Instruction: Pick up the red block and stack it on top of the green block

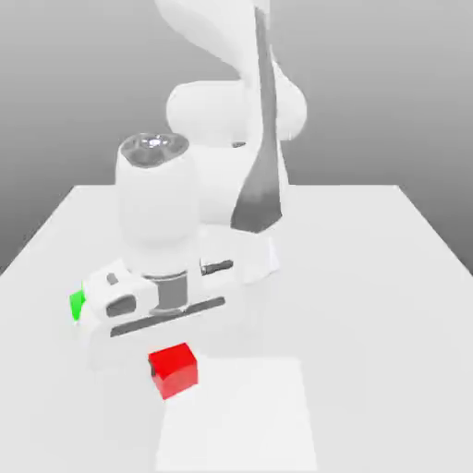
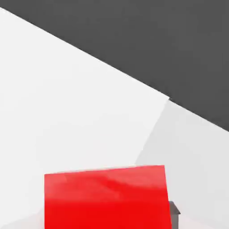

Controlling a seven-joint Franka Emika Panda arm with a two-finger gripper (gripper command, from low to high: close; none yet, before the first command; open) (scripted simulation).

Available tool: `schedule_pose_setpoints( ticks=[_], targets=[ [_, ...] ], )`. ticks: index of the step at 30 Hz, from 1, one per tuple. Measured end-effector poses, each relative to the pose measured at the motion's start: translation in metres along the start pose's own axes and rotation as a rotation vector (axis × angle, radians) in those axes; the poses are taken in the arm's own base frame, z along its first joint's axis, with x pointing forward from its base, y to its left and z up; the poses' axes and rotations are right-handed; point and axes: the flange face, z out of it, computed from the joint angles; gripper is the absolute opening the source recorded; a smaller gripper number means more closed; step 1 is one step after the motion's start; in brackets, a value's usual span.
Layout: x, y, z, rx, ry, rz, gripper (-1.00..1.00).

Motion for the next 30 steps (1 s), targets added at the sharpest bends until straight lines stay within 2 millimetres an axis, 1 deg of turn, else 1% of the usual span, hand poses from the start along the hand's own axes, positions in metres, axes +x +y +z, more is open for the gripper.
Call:
schedule_pose_setpoints(
  ticks=[1,4,7,10,12,13,15,30],
  targets=[
    [-0.008,0.026,-0.003,-0.006,-0.002,0.009,-1.0],
    [-0.035,0.068,-0.012,-0.016,-0.006,-0.038,-1.0],
    [-0.07,0.11,-0.015,-0.012,-0.011,-0.063,-1.0],
    [-0.11,0.146,-0.015,0.006,-0.014,-0.08,-1.0],
    [-0.138,0.163,-0.013,0.024,-0.011,-0.094,-1.0],
    [-0.149,0.168,-0.012,0.033,-0.007,-0.1,-1.0],
    [-0.157,0.172,-0.008,0.041,-0.001,-0.105,-1.0],
    [-0.155,0.172,0.026,0.054,0.015,-0.105,-1.0]
  ],
)
